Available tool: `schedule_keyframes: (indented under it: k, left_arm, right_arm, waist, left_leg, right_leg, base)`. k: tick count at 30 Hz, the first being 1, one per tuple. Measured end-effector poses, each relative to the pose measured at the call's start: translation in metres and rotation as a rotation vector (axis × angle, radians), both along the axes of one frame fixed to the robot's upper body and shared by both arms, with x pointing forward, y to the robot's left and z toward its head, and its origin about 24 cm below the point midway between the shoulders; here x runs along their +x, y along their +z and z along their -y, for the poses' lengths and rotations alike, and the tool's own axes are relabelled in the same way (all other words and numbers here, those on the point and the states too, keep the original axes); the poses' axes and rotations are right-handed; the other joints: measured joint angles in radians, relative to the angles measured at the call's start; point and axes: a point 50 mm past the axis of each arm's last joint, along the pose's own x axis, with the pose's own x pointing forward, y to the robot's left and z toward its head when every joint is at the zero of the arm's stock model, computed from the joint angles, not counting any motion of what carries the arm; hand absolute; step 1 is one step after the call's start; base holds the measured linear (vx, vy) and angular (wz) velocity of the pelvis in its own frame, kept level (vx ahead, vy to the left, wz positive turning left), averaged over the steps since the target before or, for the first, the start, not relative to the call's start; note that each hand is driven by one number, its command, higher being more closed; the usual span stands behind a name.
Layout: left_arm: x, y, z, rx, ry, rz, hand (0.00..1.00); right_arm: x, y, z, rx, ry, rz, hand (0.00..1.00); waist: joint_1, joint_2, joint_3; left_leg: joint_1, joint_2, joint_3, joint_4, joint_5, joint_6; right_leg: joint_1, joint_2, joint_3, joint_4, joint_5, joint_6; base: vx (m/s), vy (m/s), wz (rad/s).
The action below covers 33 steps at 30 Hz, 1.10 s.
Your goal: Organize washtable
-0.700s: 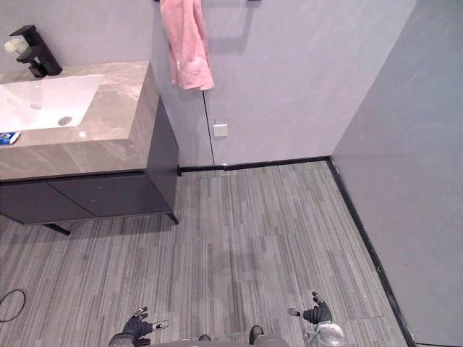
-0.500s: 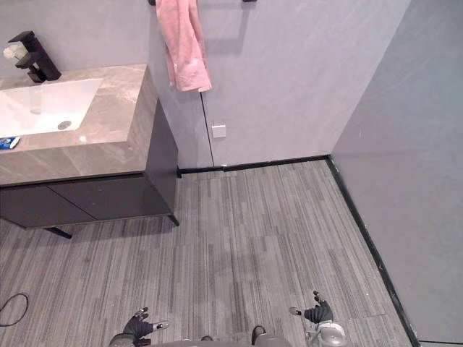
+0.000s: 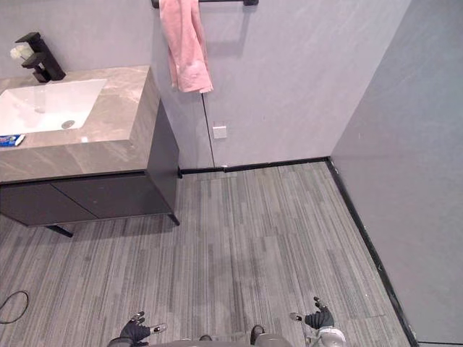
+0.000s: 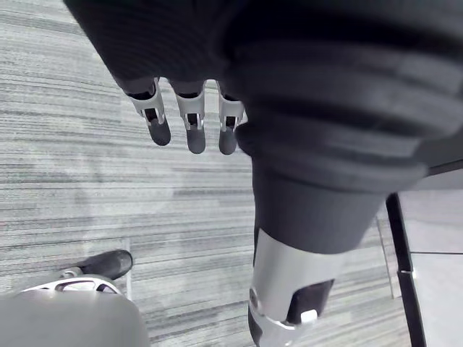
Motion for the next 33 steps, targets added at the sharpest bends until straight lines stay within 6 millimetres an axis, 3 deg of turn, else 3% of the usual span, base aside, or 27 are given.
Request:
schedule_keyframes:
  k: [10,14,16,19,21,23,24,25,27,29,30,31,33]
  left_arm:
    - [0.001,0.000,0.000,0.000,0.002,0.003,0.00]
    - [0.005,0.001,0.000,-0.001,-0.003,0.012,0.00]
    - [0.007,0.001,0.000,0.000,-0.004,0.015,0.00]
    - [0.007,0.001,0.001,-0.001,-0.012,0.015,0.00]
    - [0.009,0.002,0.002,0.000,-0.024,0.017,0.00]
    - [0.015,0.003,0.001,0.010,-0.055,0.026,0.00]
    - [0.019,0.005,0.000,0.015,-0.062,0.036,0.00]
    - [0.021,0.005,0.000,0.017,-0.062,0.040,0.00]
    - [0.026,0.006,0.000,0.017,-0.066,0.052,0.00]
    - [0.030,0.008,0.000,0.019,-0.072,0.062,0.00]
    - [0.028,0.008,-0.002,0.023,-0.077,0.058,0.00]
    - [0.029,0.007,0.002,0.013,-0.073,0.059,0.00]
    - [0.030,0.007,0.005,0.005,-0.073,0.067,0.00]
  right_arm:
    - [0.004,0.001,-0.002,0.014,-0.023,0.016,0.00]
    - [0.009,0.001,-0.004,0.021,-0.023,0.028,0.00]
    - [0.013,0.002,-0.005,0.025,-0.026,0.031,0.00]
    - [0.013,0.002,-0.005,0.026,-0.025,0.031,0.00]
    - [0.015,0.002,-0.007,0.032,-0.017,0.032,0.00]
    - [0.016,0.001,-0.012,0.042,-0.010,0.032,0.00]
    - [0.013,-0.001,-0.015,0.049,-0.002,0.021,0.00]
    - [0.012,-0.001,-0.018,0.053,0.020,0.015,0.00]
    - [0.016,0.000,-0.017,0.051,0.022,0.025,0.00]
    - [0.019,0.002,-0.015,0.046,0.027,0.037,0.00]
    - [0.013,0.000,-0.014,0.046,0.023,0.021,0.00]
    - [0.008,-0.001,-0.009,0.036,0.019,0.006,0.00]
    - [0.010,0.001,-0.008,0.034,0.022,0.015,0.00]
  waist:
    - [0.003,-0.010,-0.004]
    - [0.005,-0.013,-0.005]
    - [0.008,-0.013,-0.004]
    - [0.002,-0.014,-0.003]
    - [0.001,-0.009,0.002]
    - [-0.005,-0.017,0.018]
    - [-0.008,-0.014,0.027]
    - [-0.007,-0.012,0.031]
    - [-0.018,-0.008,0.036]
    - [-0.046,0.000,0.041]
    - [-0.050,-0.018,0.038]
    - [-0.054,-0.022,0.044]
    - [-0.052,-0.003,0.039]
  left_leg:
    - [0.001,0.001,0.023,-0.010,-0.001,0.000]
    - [-0.031,0.002,0.052,0.007,-0.021,0.025]
    - [-0.055,0.009,0.077,0.038,-0.046,0.031]
    - [-0.064,0.010,0.104,0.107,-0.104,0.040]
    - [-0.054,0.008,0.126,0.136,-0.133,0.046]
    - [-0.014,-0.005,0.125,0.128,-0.146,0.054]
    - [0.005,-0.007,0.125,0.130,-0.158,0.054]
    - [0.022,-0.003,0.124,0.130,-0.171,0.044]
    - [0.039,0.020,0.118,0.130,-0.183,0.030]
    - [0.057,0.056,0.100,0.125,-0.187,0.003]
    - [0.066,0.050,0.089,0.124,-0.193,-0.023]
    - [0.098,0.073,0.075,0.135,-0.212,-0.053]
    - [0.062,0.113,0.066,0.229,-0.188,-0.093]
  right_leg:
    - [-0.005,0.004,0.010,-0.013,0.000,0.000]
    - [-0.047,0.005,0.038,0.000,0.000,0.000]
    - [-0.102,0.004,0.059,0.069,-0.033,0.000]
    - [-0.199,-0.017,0.070,0.297,-0.147,0.028]
    - [-0.310,-0.049,0.016,0.543,-0.180,0.063]
    - [-0.380,-0.095,-0.044,0.733,-0.181,0.066]
    - [-0.403,-0.117,-0.078,0.790,-0.214,0.060]
    - [-0.424,-0.132,-0.113,0.794,-0.247,0.057]
    - [-0.461,-0.128,-0.140,0.729,-0.254,0.048]
    - [-0.487,-0.098,-0.136,0.566,-0.211,0.037]
    - [-0.480,-0.098,-0.125,0.494,-0.138,0.013]
    - [-0.471,-0.095,-0.133,0.531,-0.095,-0.045]
    - [-0.460,-0.072,-0.145,0.525,-0.131,-0.073]
  base:
    - [0.01,-0.039,-0.06]
    - [-0.02,-0.024,-0.23]
    - [-0.01,0.008,-0.36]
    - [0.03,0.036,-0.27]
    - [0.06,0.063,-0.29]
    - [0.12,0.061,-0.05]
    - [0.16,0.034,-0.04]
    - [0.14,0.017,-0.05]
    - [0.24,-0.043,0.07]
    - [0.35,-0.134,0.34]
    - [0.48,-0.242,0.39]
    - [0.43,-0.219,0.21]
    - [0.44,-0.247,0.01]
